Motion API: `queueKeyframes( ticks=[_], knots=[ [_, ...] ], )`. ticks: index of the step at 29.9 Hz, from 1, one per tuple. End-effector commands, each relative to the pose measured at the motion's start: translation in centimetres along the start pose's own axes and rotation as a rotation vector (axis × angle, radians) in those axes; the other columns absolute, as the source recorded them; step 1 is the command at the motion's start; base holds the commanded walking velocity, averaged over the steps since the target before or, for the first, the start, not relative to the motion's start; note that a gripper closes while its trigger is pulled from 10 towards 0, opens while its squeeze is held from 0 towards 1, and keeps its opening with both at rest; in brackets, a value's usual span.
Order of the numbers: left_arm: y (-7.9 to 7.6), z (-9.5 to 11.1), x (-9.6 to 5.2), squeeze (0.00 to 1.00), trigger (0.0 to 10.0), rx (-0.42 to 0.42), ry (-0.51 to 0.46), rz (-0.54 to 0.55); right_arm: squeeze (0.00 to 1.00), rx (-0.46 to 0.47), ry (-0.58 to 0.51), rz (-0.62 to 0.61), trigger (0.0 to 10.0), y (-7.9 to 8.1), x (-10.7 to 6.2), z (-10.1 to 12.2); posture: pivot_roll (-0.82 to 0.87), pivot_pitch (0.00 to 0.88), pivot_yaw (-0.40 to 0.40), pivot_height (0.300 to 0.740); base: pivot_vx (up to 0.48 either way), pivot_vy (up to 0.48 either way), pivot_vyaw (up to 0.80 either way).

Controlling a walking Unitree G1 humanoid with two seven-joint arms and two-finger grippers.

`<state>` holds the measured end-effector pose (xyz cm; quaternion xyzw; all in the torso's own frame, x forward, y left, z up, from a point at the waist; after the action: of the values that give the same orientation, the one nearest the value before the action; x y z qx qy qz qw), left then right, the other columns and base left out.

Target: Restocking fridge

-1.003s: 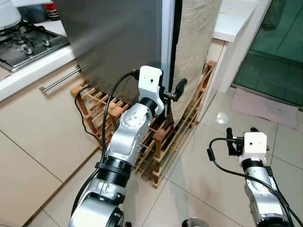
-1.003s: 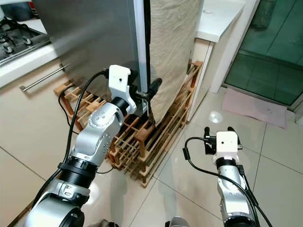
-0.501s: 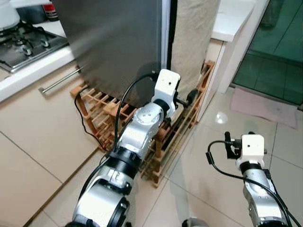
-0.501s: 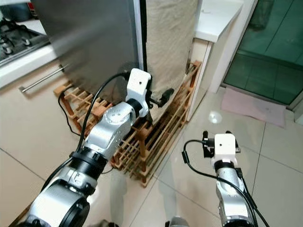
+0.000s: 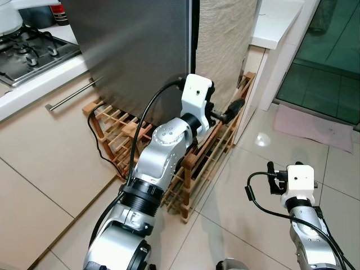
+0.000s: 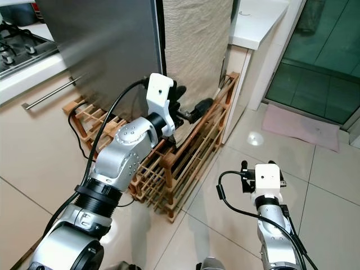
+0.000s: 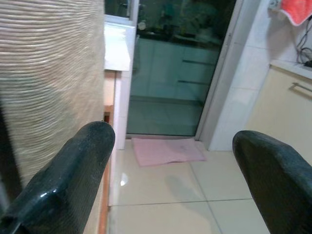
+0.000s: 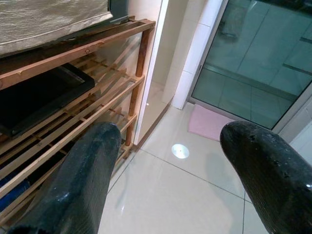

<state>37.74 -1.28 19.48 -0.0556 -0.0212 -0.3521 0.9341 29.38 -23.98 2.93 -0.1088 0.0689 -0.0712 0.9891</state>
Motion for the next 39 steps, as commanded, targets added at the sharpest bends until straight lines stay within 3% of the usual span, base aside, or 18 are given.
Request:
queueKeyframes(
  ticks=[1, 6, 11, 20, 28, 35, 39],
  knots=[
    [1.3, 0.8, -0.3, 0.0, 10.0, 0.024, -0.023, 0.06, 0.0, -0.001, 0.001, 0.005, 10.0, 0.2, 0.1, 0.1, -0.18, 0.0, 0.046, 0.732, 0.0, 0.0, 0.0],
    [3.9, 0.9, -0.6, 0.0, 10.0, 0.057, -0.037, 0.199, 0.0, 0.001, -0.001, 0.008, 10.0, 0.3, 0.3, 0.2, -0.19, 0.0, 0.046, 0.732, 0.0, 0.0, 0.0],
    [4.7, 0.4, -0.9, 0.0, 10.0, 0.063, -0.022, 0.233, 0.0, 0.003, -0.009, -0.001, 10.0, 0.1, 0.4, 0.4, -0.19, 0.0, 0.044, 0.732, 0.0, 0.0, 0.0],
    [3.1, -0.9, 0.6, 0.0, 10.0, 0.036, 0.009, 0.179, 0.0, -0.004, -0.012, -0.006, 10.0, -0.1, 0.3, 0.3, -0.2, 0.0, 0.04, 0.732, 0.0, 0.0, 0.0],
    [1.7, 1.1, 2.1, 0.0, 10.0, 0.014, -0.041, 0.132, 0.0, -0.015, -0.008, -0.017, 10.0, -0.8, -0.6, -0.2, -0.24, 0.0, 0.041, 0.732, 0.0, 0.0, 0.0],
    [1.3, 1.6, 3.0, 0.0, 10.0, 0.025, -0.048, 0.126, 0.0, -0.031, 0.013, -0.02, 10.0, -1.4, -1.7, -0.9, -0.26, 0.0, 0.038, 0.732, 0.0, 0.0, 0.0],
    [0.2, 1.8, 4.3, 0.0, 10.0, 0.021, -0.029, 0.125, 0.0, -0.043, 0.022, -0.022, 10.0, -2.0, -2.5, -1.2, -0.27, 0.03, 0.033, 0.732, 0.0, 0.0, 0.0]
  ],
)
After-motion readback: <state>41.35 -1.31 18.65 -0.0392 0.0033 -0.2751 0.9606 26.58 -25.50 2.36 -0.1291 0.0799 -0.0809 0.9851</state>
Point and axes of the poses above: a point about 5 cm out from each wrist's last joint towards the gripper, its own x axis pointing out of the wrist towards the gripper, its own z axis along the axis of the wrist's last joint, y = z × x, the point moved 5 cm from there along x, pointing out of the wrist towards the gripper, and after that the axes turned 1 degree about x, right-handed, at the moved point
